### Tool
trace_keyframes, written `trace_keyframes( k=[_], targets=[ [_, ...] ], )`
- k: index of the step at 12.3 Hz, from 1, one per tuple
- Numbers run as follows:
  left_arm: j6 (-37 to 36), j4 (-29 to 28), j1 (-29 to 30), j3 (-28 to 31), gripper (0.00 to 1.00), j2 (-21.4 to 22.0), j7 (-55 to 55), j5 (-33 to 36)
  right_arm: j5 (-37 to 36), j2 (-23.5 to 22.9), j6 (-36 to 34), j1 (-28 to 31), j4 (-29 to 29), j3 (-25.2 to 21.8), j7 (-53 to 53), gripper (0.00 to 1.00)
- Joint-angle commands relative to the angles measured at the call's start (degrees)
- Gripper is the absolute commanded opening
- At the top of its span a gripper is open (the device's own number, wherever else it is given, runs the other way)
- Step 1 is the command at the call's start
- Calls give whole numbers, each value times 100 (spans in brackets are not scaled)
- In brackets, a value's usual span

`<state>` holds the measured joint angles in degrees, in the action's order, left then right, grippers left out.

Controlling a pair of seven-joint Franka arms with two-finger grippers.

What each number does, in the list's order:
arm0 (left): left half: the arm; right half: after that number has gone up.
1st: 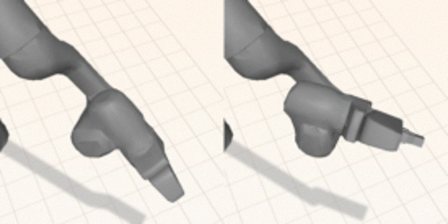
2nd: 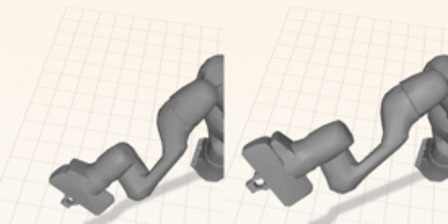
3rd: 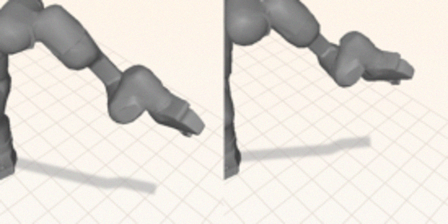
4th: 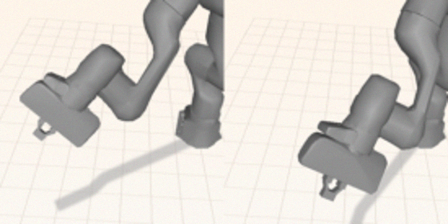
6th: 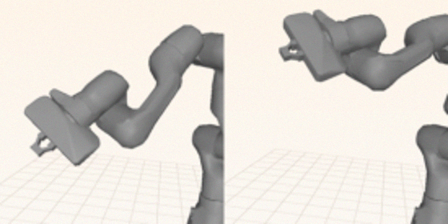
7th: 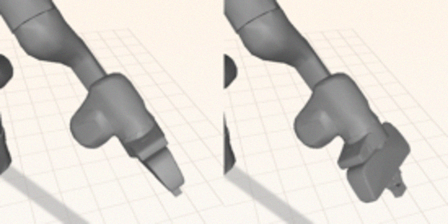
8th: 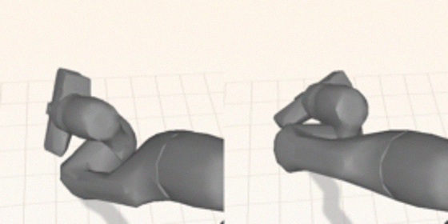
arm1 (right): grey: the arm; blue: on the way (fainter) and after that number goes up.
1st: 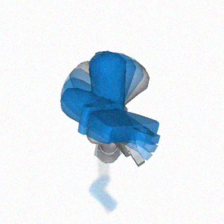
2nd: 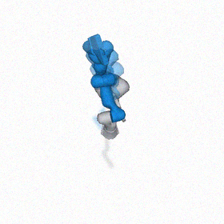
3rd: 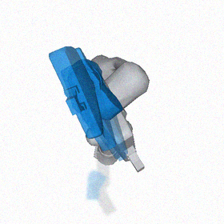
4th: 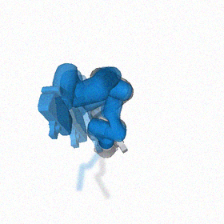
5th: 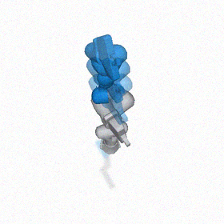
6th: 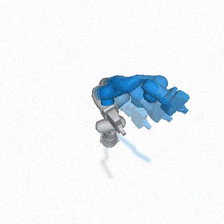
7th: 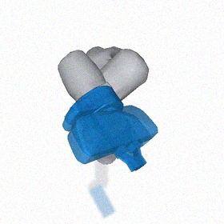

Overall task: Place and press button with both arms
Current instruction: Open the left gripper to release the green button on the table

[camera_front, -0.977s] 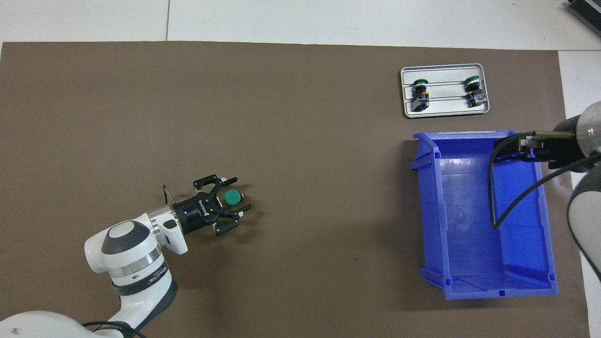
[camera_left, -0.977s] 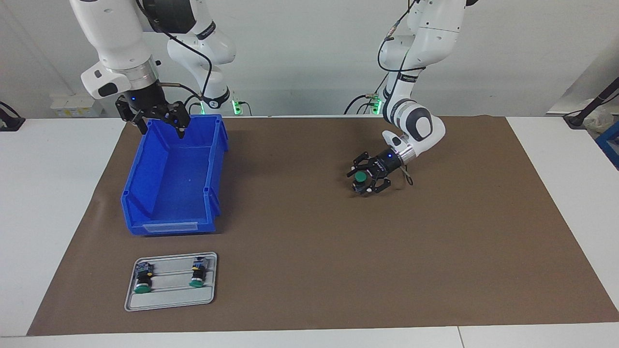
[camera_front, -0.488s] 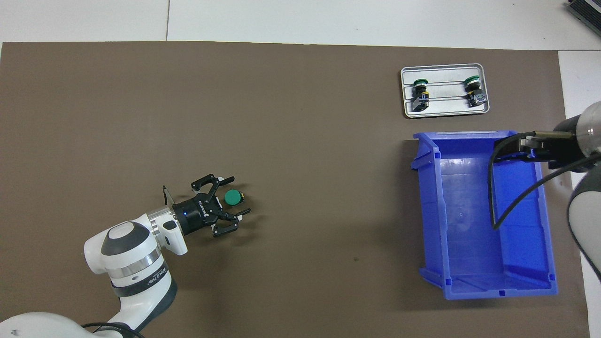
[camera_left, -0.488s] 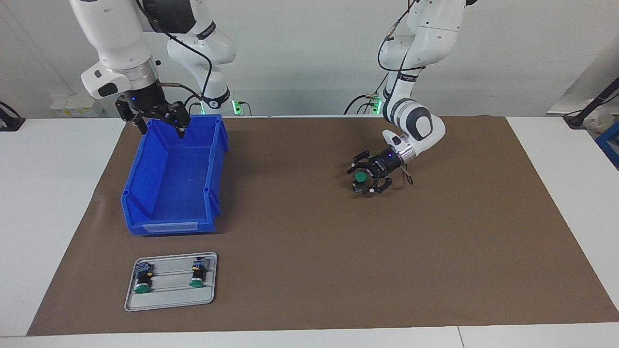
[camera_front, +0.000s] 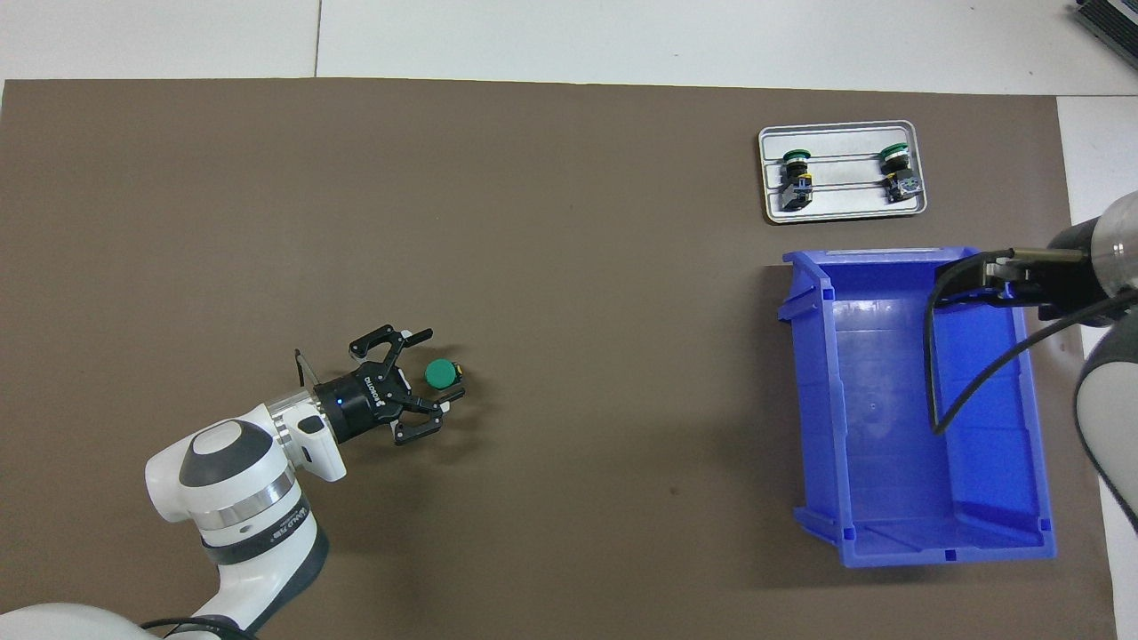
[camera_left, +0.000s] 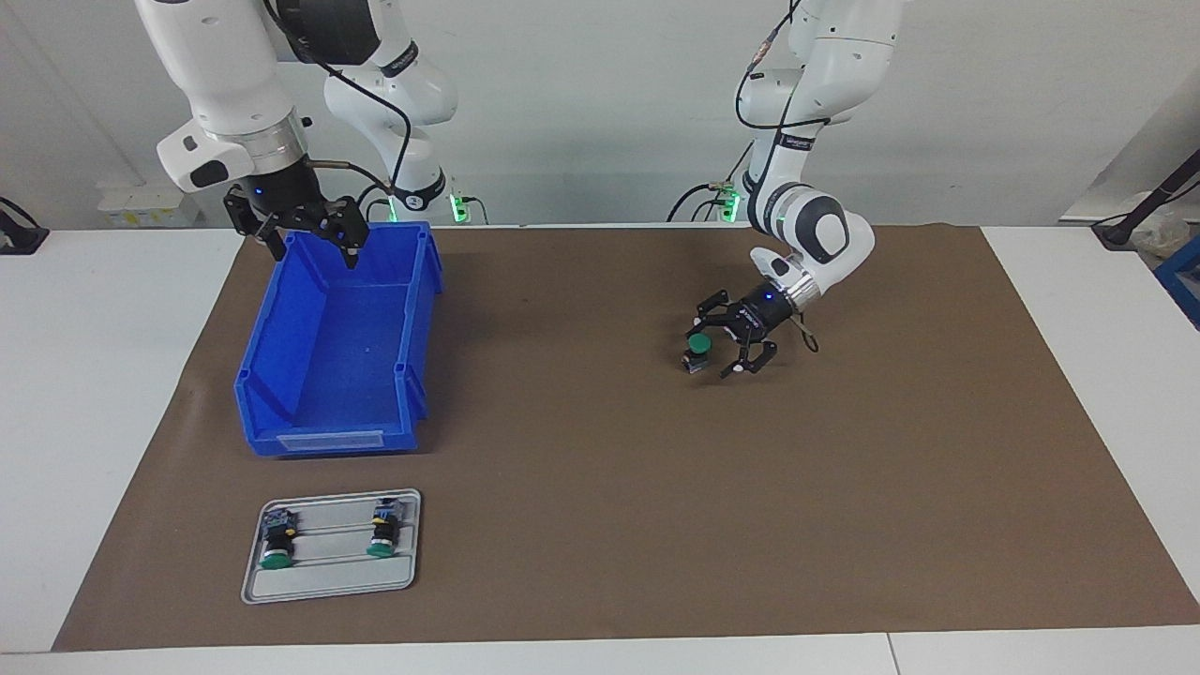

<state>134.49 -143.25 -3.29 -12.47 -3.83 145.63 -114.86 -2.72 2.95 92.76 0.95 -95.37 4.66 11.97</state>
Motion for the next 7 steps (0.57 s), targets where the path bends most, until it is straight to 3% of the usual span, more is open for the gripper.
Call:
trace_keyframes(
  k=[1, 4, 7],
  targets=[
    [340, -133, -22, -1, 98, 278, -87, -71, -1, 74, 67, 20, -78, 35, 103, 100],
    [954, 192, -345, -27, 98, 216, -464, -36, -1, 74, 67, 20, -69, 35, 103, 100],
    [1464, 79, -873, -36, 96, 252, -474, -36, -1, 74, 67, 28, -69, 26, 103, 100]
  ],
)
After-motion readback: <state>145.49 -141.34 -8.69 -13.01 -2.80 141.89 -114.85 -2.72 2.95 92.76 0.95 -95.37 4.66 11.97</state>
